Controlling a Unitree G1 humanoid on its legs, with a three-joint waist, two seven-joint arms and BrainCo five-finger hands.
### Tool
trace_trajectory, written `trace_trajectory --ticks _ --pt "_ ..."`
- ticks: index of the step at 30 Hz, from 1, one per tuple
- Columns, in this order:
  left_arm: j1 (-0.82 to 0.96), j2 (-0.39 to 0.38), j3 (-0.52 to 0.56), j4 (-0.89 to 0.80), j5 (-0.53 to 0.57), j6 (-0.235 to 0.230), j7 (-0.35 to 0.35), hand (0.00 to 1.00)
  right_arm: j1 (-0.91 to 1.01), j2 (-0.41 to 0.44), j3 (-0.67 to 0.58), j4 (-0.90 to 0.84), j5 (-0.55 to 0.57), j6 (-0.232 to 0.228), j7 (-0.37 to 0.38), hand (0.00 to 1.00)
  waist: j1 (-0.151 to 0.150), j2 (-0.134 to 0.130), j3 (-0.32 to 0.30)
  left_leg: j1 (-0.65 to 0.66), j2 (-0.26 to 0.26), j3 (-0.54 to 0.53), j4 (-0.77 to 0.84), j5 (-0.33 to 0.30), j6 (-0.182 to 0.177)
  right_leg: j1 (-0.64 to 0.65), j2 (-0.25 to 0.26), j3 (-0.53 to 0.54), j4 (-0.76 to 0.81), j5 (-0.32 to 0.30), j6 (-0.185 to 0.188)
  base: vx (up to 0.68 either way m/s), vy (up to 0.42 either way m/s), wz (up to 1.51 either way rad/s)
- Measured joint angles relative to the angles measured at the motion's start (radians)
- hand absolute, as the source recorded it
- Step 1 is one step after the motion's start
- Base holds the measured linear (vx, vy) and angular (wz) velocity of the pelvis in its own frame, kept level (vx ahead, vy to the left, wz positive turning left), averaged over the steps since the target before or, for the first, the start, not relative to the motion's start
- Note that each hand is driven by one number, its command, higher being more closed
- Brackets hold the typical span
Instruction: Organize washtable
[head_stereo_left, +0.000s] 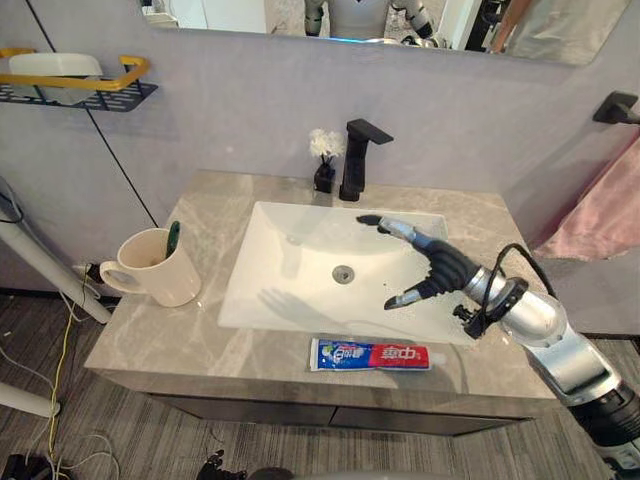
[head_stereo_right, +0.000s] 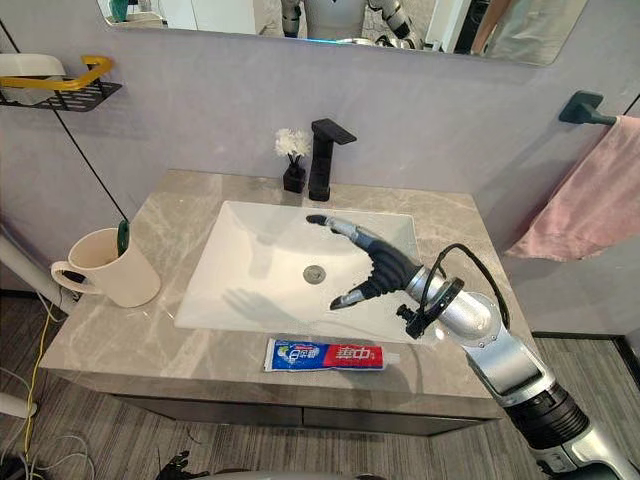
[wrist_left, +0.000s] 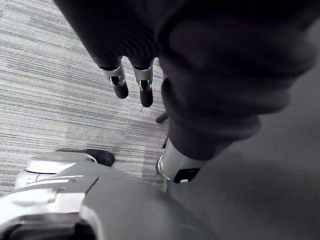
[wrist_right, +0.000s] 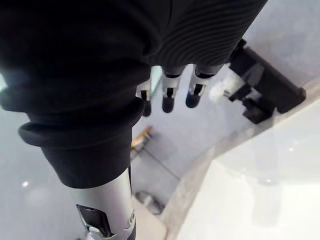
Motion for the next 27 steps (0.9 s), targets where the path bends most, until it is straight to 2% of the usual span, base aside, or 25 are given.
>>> trace_trajectory --ticks 6,15,23,24,27 --pt "-0.01 0.012 -0.038 0.008 0.0 0.001 -0.002 0.0 0.019 -0.05 0.086 0.0 -0.117 0.0 0.059 0.0 0.002 0.0 0.0 0.0 0.0 0.001 0.001 0.0 0.0 -0.001 0.0 0.002 0.0 0.0 0.0 0.0 0.0 0.0" --pt "-0.029 0.024 -0.083 0.035 0.0 0.01 -0.007 0.0 0.125 -0.052 0.139 0.016 -0.409 0.0 0.063 0.0 0.002 0.004 -0.002 0.002 0.001 0.01 0.004 0.0 0.0 -0.002 0.001 0.011 0.0 0.0 0.0 0.0 0.0 -0.01" --pt "-0.034 0.027 -0.093 0.036 -0.005 0.03 -0.017 0.0 0.187 0.012 0.139 0.064 -0.608 -0.012 0.041 0.0 0.0 0.004 -0.002 0.004 0.005 0.016 0.014 0.0 -0.001 0.0 0.004 0.013 0.0 0.001 0.001 0.0 0.0 -0.01" --pt "-0.034 0.027 -0.093 0.036 -0.009 0.03 -0.018 0.0 0.19 0.018 0.137 0.064 -0.613 -0.013 0.038 1.0 0.0 0.004 -0.002 0.003 0.005 0.016 0.015 0.0 -0.001 0.0 0.004 0.013 0.0 0.001 0.001 0.0 0.0 0.0" --pt "-0.033 0.028 -0.093 0.036 -0.022 0.031 -0.02 0.0 0.203 0.035 0.12 0.066 -0.656 -0.022 0.035 1.0 -0.001 0.004 -0.002 -0.001 0.006 0.015 0.017 0.002 -0.004 0.0 0.005 0.012 -0.003 0.004 0.004 0.0 0.0 0.0"
